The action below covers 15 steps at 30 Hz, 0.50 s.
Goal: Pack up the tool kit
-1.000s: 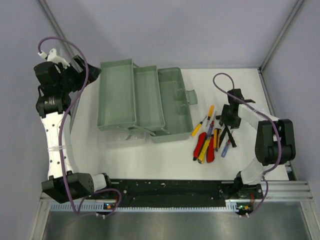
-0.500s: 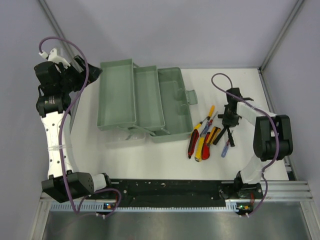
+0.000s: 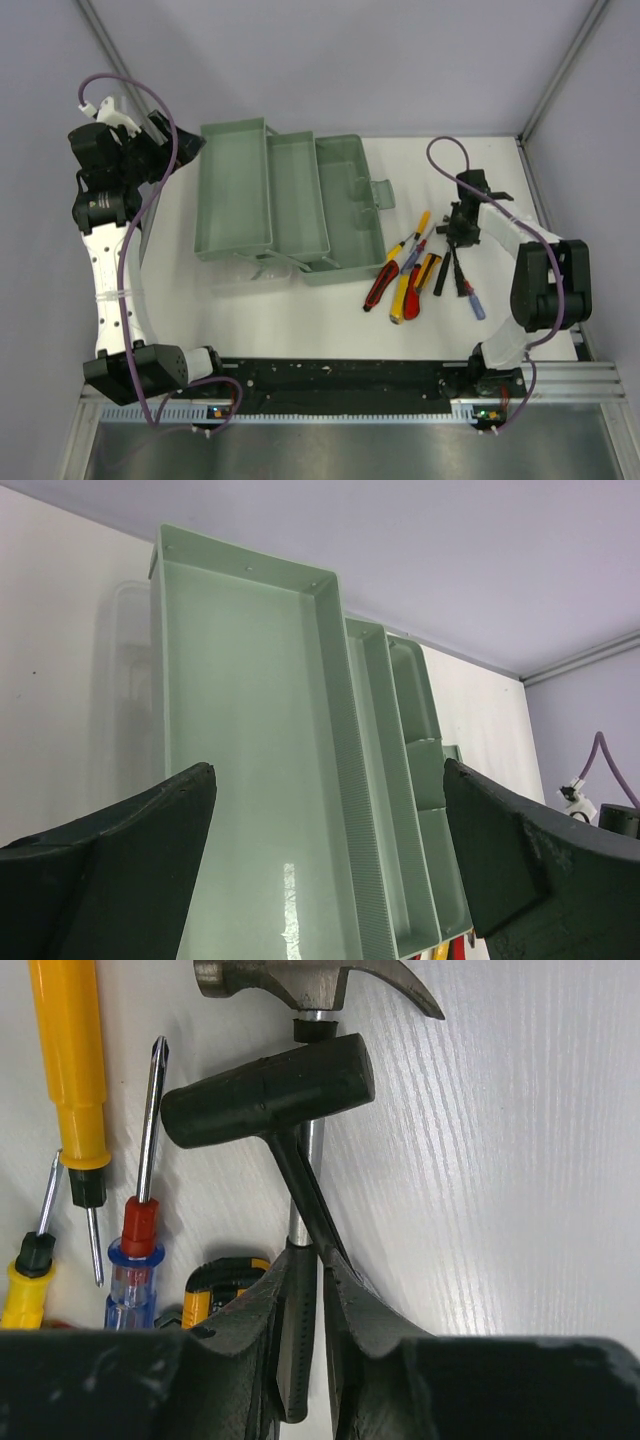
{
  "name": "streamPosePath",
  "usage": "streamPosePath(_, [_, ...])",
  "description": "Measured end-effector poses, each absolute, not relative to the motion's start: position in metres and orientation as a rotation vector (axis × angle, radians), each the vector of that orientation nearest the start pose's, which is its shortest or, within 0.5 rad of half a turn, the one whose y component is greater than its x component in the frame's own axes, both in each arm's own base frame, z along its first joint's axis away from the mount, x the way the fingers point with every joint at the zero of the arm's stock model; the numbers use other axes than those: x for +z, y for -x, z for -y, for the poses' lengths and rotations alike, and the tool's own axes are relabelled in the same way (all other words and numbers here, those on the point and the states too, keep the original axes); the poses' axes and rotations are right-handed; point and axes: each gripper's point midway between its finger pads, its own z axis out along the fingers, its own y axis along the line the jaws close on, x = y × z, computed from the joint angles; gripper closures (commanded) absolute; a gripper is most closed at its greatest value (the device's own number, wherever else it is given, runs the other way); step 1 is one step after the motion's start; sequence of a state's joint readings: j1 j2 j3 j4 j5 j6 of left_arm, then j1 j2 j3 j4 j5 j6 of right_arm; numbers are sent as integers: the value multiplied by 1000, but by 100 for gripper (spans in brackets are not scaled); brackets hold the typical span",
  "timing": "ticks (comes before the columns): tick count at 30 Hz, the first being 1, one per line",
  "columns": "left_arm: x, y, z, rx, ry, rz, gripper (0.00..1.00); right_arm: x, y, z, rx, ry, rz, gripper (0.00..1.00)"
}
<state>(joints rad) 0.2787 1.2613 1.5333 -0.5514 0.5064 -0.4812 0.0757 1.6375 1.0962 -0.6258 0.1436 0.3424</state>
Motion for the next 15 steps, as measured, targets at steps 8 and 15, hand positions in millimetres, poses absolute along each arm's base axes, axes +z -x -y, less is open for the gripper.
streamPosePath(8, [393,-373,0,-610,345,-1826,2,44,-342,-15,-82,-402,-2711,82])
streamPosePath(15, [390,-373,0,-611,348,-1831,2,36,-339,-9,-128,-417,-2704,71])
